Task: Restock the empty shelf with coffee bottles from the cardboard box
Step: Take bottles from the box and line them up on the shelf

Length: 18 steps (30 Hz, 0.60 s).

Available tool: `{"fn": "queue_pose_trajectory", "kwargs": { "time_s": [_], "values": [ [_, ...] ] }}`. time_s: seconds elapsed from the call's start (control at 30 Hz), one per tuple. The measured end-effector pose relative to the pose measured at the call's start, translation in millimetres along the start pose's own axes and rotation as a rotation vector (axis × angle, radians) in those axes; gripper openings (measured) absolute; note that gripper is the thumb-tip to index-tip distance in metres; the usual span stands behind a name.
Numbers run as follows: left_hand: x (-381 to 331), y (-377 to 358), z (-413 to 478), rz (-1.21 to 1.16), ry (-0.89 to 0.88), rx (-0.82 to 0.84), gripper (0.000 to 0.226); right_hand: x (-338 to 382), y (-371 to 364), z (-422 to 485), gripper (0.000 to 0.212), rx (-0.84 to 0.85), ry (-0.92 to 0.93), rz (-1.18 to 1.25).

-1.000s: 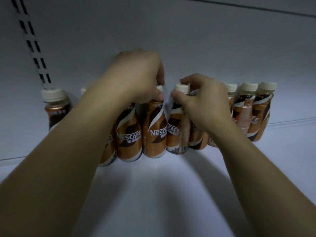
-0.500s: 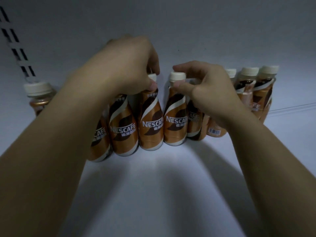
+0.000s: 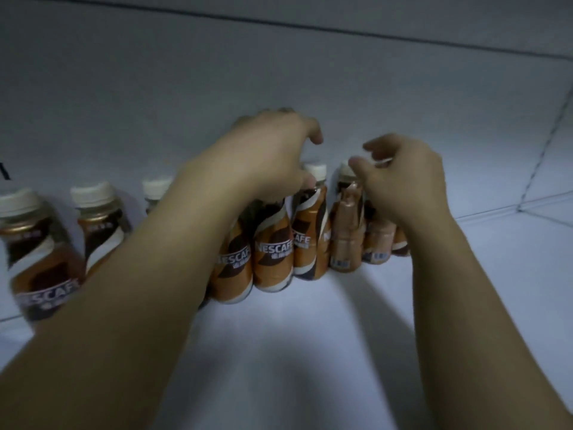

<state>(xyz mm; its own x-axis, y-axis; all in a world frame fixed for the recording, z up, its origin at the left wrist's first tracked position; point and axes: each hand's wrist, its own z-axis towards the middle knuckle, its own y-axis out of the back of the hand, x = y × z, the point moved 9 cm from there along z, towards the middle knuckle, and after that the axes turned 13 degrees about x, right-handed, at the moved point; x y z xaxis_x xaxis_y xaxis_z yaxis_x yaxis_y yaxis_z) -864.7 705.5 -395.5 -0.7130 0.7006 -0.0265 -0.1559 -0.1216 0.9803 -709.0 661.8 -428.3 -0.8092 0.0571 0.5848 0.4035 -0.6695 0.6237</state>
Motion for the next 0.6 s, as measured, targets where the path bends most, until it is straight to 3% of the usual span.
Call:
{"fn": "queue_pose_trajectory", "kwargs": {
  "time_s": [0.13, 0.27, 0.43, 0.6],
  "values": [
    [-11.9, -10.1, 21.3, 0.048, -0.007, 0.034, 0.050, 2.8, -0.3, 14.9, 0.038, 0.049, -0.025, -0.105],
    [-10.7, -28.8, 35.4, -0.063, 0.002, 0.168, 0.038, -9.4, -4.6, 13.4, 0.046, 0.032, -0.034, -0.132],
    [-6.3, -29.6, 40.9, -0.115, -0.028, 0.135, 0.034, -5.4, -17.5, 9.6, 0.058, 0.026, 0.066, -0.224],
    [-4.7, -26.2, 40.6, -0.122, -0.043, 0.081, 0.038, -5.6, -29.3, 10.3, 0.049, 0.071, 0.122, -0.194]
  ]
}}
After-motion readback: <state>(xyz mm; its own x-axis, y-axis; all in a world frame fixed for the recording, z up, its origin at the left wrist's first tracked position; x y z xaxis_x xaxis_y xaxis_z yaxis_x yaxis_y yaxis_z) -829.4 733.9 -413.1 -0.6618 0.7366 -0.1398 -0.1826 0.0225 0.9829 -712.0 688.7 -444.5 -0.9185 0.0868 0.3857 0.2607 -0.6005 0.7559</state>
